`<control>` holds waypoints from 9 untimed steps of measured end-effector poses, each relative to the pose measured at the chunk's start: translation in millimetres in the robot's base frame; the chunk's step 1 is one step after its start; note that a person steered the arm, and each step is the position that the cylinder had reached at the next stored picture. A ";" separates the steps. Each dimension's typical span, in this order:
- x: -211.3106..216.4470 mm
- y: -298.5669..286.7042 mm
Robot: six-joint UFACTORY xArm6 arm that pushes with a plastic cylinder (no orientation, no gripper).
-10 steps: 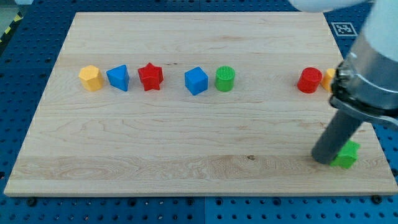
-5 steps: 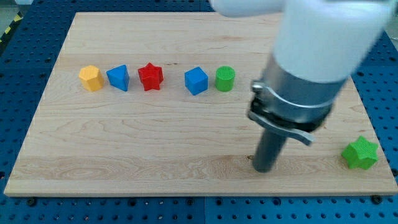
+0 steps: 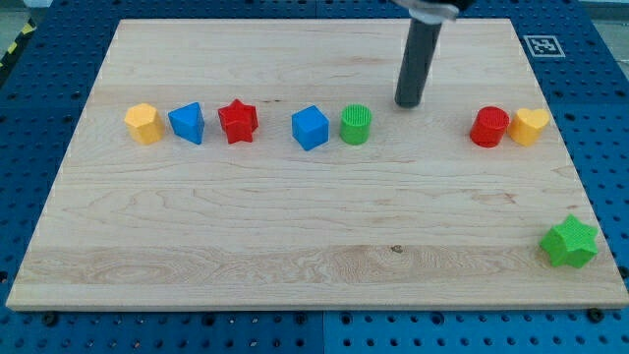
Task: Place your arm in between red star and blue cube
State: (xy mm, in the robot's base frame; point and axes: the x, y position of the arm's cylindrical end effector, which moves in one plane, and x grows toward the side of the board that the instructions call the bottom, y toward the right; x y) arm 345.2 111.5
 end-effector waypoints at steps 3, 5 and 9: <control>-22.4 -145.6; -3.0 -161.4; 71.4 -182.1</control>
State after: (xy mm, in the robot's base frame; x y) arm 416.6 -70.7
